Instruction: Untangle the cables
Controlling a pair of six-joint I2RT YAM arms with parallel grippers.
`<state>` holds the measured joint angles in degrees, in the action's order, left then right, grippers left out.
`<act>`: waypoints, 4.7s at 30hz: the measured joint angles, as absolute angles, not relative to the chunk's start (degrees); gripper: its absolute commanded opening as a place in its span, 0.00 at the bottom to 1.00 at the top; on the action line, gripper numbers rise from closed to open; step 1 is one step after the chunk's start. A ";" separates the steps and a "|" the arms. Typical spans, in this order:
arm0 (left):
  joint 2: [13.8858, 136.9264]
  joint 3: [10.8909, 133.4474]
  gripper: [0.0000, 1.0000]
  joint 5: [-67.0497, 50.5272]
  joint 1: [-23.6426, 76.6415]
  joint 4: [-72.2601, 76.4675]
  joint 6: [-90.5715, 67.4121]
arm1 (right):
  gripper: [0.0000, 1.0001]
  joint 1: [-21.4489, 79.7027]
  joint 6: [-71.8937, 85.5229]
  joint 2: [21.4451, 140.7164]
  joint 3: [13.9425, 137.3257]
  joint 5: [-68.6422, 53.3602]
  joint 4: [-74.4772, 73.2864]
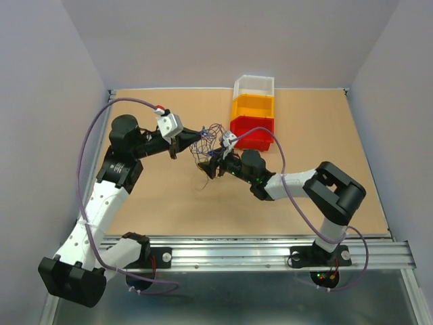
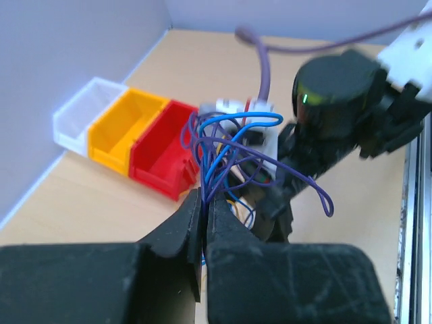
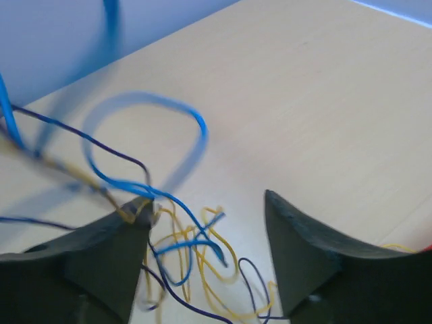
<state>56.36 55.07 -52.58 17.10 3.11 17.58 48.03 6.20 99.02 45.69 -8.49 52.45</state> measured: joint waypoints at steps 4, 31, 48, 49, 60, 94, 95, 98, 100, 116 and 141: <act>56.77 64.60 0.10 -54.04 17.26 2.33 14.92 | 0.15 48.03 7.16 103.09 45.71 -7.18 55.79; 61.58 88.12 0.13 -33.80 17.30 1.58 10.87 | 0.92 48.03 12.80 78.91 23.33 -7.84 60.62; 56.82 74.56 0.13 -42.87 17.30 4.82 7.53 | 0.94 48.03 5.52 78.30 44.14 -12.47 51.83; 56.82 74.17 0.13 -43.18 17.30 5.02 7.35 | 0.94 48.03 5.43 79.15 46.63 -12.56 51.42; 58.19 72.66 0.48 -44.21 17.30 5.48 6.63 | 0.00 48.05 5.65 86.46 56.42 -12.32 46.50; 63.75 46.57 0.94 -50.22 24.75 15.03 22.13 | 0.01 48.05 7.97 66.59 50.74 -5.10 13.67; 64.62 46.46 0.94 -49.69 25.23 15.22 22.33 | 0.01 48.05 8.10 66.57 51.18 -5.58 13.65; 67.40 46.44 0.92 -48.07 25.56 15.73 22.52 | 0.01 48.05 8.60 66.46 52.71 -6.94 13.47; 69.04 46.44 0.85 -46.63 25.54 16.27 22.50 | 0.01 48.05 8.82 66.15 53.30 -7.75 13.34; 83.35 48.53 0.70 -42.00 25.52 19.03 22.04 | 0.01 48.05 9.47 62.70 61.98 -8.54 10.68; 75.46 49.12 0.89 -54.54 20.88 21.34 19.07 | 0.00 48.07 7.75 70.26 92.27 2.11 11.99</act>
